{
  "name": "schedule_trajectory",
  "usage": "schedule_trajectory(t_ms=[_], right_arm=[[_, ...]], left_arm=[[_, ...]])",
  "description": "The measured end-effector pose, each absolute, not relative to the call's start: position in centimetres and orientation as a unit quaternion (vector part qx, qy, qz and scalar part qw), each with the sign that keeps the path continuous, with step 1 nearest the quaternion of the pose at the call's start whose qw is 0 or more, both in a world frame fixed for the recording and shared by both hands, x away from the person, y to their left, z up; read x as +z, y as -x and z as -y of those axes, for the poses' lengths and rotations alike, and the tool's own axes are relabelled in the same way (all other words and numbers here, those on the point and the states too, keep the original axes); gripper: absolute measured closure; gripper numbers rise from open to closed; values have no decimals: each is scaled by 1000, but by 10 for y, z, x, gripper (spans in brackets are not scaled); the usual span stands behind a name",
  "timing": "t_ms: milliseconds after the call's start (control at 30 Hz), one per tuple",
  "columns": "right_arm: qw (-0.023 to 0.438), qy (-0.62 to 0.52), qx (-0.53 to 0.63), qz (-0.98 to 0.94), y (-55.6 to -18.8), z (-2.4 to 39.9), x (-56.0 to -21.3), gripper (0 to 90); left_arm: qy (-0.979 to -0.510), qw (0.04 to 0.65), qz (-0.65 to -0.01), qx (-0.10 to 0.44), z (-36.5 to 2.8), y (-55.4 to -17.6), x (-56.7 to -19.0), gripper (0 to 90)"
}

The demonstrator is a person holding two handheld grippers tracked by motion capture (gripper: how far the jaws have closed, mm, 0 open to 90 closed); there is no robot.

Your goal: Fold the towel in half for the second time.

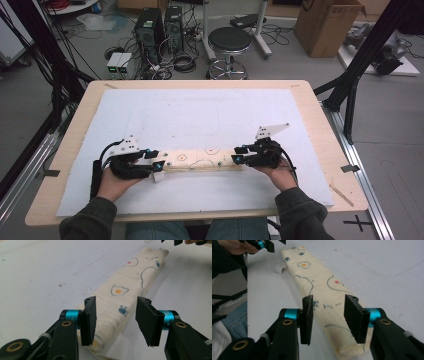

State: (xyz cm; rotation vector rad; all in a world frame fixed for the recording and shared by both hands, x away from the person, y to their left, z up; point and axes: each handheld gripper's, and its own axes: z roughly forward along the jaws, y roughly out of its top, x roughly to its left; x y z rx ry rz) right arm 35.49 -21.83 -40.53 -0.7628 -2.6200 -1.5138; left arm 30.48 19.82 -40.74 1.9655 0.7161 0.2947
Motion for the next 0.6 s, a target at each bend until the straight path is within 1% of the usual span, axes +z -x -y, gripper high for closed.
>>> schedule_trajectory(t_ms=[33, 67, 100, 133, 233, 400, 600], right_arm=[[8, 238, -483, 842, -356, 214, -404, 677], [6, 234, -482, 845, -357, 210, -403, 725], [5, 230, -476, 849, -358, 204, -402, 799], [6, 224, -471, 853, -359, 199, -402, 838], [13, 215, -455, 864, -364, 181, -402, 876], [24, 201, -444, 873, -371, 155, -404, 876], [33, 181, -405, 896, -373, 128, -416, 876]], left_arm=[[-811, 492, -293, 118, -194, -306, -407, 583], [-818, 487, -284, 112, -189, -308, -407, 669], [-826, 481, -271, 112, -184, -310, -407, 803], [-831, 475, -267, 109, -178, -312, -407, 874], [-838, 467, -263, 103, -163, -318, -409, 888], [-845, 452, -271, 97, -150, -330, -416, 891], [-861, 422, -268, 91, -146, -336, -425, 895]])
